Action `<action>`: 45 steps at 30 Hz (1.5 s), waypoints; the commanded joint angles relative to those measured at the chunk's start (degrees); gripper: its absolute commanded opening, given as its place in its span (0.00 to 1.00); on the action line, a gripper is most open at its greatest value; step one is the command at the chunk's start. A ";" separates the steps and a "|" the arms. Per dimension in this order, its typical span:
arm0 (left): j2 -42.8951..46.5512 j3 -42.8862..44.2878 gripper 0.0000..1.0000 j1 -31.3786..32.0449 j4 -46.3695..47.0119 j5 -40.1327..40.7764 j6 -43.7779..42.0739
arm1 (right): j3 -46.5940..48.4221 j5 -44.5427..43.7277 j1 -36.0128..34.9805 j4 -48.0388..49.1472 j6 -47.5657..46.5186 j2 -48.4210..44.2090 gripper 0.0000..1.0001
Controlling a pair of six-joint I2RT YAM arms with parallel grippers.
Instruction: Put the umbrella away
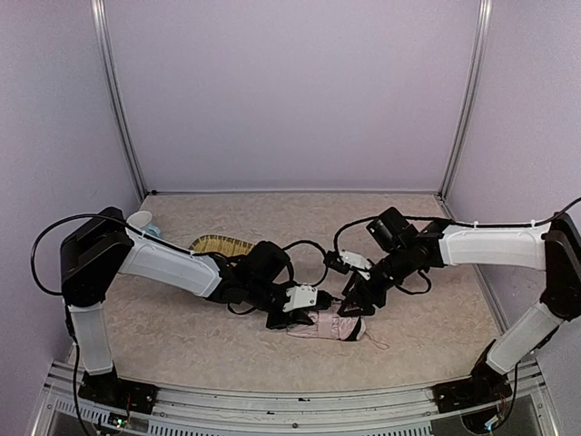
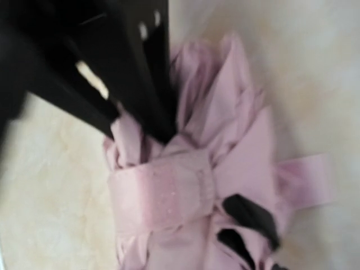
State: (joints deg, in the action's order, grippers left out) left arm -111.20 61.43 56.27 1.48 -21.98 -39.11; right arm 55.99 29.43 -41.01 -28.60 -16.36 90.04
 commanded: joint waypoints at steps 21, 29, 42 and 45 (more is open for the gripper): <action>-11.21 5.57 0.07 -3.76 -24.76 -7.34 1.06 | -13.71 -25.12 -12.34 18.23 -8.97 -1.91 0.99; -10.49 6.05 0.08 -6.06 -25.83 -11.37 0.66 | -11.99 -27.24 -14.35 15.33 -8.81 5.57 0.83; -12.47 8.62 0.09 -8.02 -28.35 -14.50 1.43 | -17.66 -27.59 -15.25 22.41 -10.68 -14.96 1.00; -12.37 8.78 0.09 -7.94 -28.41 -14.43 1.43 | -17.89 -29.36 -15.32 25.29 -10.56 -13.37 1.00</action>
State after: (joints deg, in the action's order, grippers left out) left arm -118.34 73.01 47.92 -15.33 -40.75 -38.39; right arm 39.33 2.07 -56.21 -7.62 -26.13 75.68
